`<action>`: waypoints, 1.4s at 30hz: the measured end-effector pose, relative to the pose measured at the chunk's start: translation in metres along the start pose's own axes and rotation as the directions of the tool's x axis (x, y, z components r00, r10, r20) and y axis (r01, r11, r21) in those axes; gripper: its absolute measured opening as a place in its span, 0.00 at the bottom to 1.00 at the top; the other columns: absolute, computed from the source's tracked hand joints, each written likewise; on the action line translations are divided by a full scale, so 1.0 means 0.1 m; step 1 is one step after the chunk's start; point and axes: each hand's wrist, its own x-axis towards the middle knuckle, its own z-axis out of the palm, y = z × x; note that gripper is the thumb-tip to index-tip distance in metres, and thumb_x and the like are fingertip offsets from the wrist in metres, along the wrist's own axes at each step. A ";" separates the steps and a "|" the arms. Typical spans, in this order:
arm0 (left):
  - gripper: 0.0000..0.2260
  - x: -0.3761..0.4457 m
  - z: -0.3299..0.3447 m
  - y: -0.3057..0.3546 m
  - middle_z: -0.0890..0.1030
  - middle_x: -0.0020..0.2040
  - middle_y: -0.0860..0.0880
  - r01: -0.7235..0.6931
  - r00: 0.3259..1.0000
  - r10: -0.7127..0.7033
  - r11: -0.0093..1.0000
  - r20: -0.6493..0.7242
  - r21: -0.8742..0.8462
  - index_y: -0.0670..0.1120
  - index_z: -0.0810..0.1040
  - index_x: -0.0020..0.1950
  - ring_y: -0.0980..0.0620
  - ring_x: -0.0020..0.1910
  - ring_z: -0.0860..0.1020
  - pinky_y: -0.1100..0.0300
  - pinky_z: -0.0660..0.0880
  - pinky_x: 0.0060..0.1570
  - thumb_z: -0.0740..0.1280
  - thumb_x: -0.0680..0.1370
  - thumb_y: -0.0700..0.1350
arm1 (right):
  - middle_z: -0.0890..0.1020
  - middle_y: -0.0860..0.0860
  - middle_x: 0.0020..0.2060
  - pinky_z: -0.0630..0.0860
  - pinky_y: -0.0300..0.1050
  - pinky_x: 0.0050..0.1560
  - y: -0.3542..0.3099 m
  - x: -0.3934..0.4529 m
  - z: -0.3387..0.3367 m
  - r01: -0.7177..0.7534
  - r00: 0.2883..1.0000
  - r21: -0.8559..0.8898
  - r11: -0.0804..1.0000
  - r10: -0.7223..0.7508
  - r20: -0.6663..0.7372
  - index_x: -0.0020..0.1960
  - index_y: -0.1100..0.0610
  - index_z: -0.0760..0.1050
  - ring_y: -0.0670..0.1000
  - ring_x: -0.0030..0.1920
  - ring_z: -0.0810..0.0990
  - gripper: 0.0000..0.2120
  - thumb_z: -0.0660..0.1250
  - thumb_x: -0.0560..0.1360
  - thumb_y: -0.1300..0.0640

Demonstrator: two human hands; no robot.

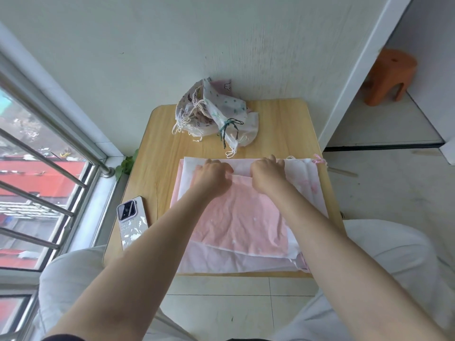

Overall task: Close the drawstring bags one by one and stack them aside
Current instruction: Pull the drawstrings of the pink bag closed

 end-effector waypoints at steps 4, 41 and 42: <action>0.10 -0.01 -0.07 0.19 0.80 0.56 0.54 -0.214 0.974 0.219 0.973 -0.050 0.084 0.54 0.82 0.57 0.49 0.61 0.70 0.54 0.64 0.57 0.68 0.77 0.50 | 0.73 0.48 0.49 0.61 0.51 0.55 0.02 -0.01 -0.08 0.124 0.992 0.078 0.989 -0.121 -0.035 0.50 0.45 0.82 0.54 0.61 0.66 0.09 0.64 0.78 0.55; 0.09 -0.35 -0.41 -0.39 0.81 0.38 0.46 0.319 0.878 -0.422 0.167 0.224 -0.933 0.43 0.80 0.40 0.48 0.39 0.79 0.56 0.78 0.47 0.65 0.79 0.43 | 0.77 0.51 0.42 0.67 0.43 0.41 -0.69 -0.07 -0.04 0.202 0.971 0.401 0.894 -0.237 0.040 0.47 0.55 0.77 0.56 0.47 0.78 0.06 0.65 0.78 0.52; 0.10 -0.35 -0.43 -0.41 0.81 0.38 0.46 0.249 0.892 -0.402 0.054 0.207 -0.967 0.42 0.80 0.42 0.48 0.38 0.79 0.57 0.77 0.46 0.63 0.80 0.42 | 0.76 0.51 0.40 0.67 0.43 0.39 -0.70 -0.07 -0.02 0.195 0.972 0.406 0.893 -0.230 0.039 0.45 0.56 0.76 0.56 0.44 0.77 0.08 0.64 0.79 0.52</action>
